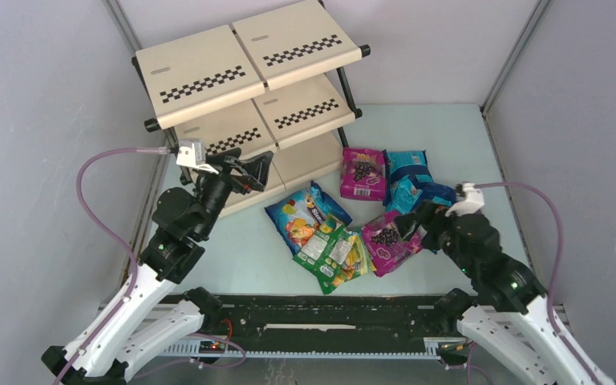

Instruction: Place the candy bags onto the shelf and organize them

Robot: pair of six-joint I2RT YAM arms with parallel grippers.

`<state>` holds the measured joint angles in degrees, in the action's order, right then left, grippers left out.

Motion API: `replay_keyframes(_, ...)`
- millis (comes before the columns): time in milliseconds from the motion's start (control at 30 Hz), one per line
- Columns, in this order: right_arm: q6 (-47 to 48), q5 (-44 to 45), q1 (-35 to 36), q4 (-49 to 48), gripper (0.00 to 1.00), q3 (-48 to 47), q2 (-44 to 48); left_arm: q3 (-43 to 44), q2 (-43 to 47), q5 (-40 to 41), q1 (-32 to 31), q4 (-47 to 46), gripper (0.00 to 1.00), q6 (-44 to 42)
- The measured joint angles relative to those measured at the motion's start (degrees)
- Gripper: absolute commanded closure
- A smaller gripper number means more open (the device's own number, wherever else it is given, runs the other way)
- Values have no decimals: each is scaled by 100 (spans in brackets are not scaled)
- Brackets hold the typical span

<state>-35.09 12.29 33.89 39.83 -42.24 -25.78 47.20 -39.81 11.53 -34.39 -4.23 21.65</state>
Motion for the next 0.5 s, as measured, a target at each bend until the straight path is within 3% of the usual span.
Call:
replay_keyframes(167, -310, 612, 1145, -269, 0, 28, -885, -39, -11, -20, -42, -236, 0, 46)
replay_keyframes(500, -933, 1259, 1860, -476, 0, 81, -1639, -39, -11, -35, -107, -542, 0, 90)
